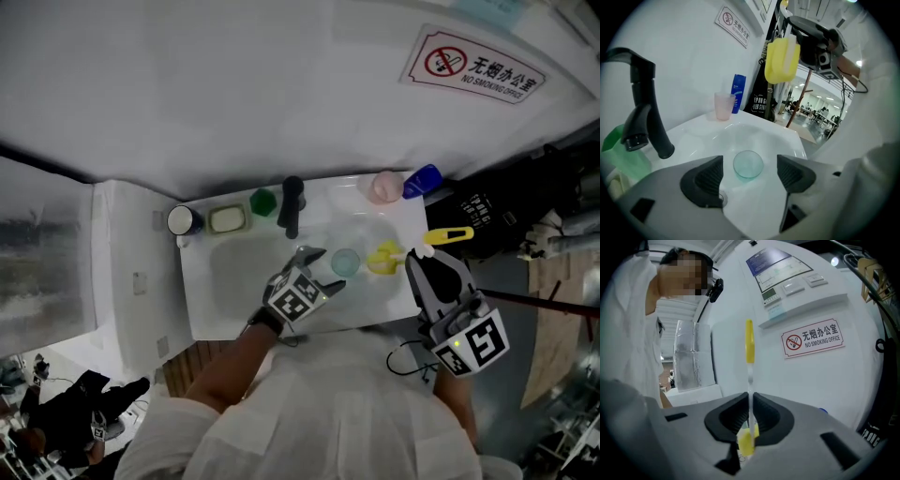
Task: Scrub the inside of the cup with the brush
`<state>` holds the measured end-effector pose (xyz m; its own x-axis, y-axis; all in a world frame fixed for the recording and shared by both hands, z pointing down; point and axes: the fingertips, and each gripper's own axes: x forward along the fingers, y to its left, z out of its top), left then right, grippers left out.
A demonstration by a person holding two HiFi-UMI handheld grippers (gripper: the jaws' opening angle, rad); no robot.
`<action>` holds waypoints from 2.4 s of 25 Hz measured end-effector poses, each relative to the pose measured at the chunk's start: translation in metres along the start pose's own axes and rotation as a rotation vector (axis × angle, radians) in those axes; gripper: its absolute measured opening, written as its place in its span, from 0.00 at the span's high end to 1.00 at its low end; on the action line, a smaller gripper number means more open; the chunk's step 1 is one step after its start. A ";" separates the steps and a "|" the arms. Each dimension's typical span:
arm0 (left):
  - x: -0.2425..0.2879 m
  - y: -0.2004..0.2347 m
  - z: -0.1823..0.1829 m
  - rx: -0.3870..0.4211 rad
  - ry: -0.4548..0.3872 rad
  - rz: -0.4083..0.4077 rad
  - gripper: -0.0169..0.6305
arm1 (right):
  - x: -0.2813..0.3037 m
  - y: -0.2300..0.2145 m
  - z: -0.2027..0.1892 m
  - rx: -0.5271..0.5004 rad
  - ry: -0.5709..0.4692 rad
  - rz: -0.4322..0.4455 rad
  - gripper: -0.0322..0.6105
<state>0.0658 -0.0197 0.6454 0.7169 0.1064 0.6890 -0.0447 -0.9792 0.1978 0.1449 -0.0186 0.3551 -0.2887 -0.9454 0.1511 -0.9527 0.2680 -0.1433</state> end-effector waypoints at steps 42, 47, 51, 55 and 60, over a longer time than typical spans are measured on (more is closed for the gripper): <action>0.086 0.011 -0.004 0.080 0.066 0.097 0.37 | 0.001 -0.033 -0.024 0.000 0.078 0.099 0.90; 0.051 0.014 0.025 0.052 0.035 0.108 0.37 | 0.023 -0.013 -0.014 -0.008 0.039 0.170 0.90; 0.019 0.012 0.048 0.042 0.027 0.089 0.37 | 0.040 0.008 -0.008 -0.017 0.016 0.231 0.90; -0.014 0.010 0.073 0.039 0.003 0.089 0.37 | 0.054 0.030 -0.006 -0.036 0.007 0.288 0.90; -0.051 0.011 0.093 0.041 -0.020 0.113 0.37 | 0.065 0.055 -0.010 -0.049 0.028 0.352 0.90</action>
<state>0.0932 -0.0525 0.5473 0.7229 -0.0085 0.6909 -0.0984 -0.9910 0.0907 0.0732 -0.0636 0.3666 -0.6017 -0.7884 0.1279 -0.7977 0.5855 -0.1442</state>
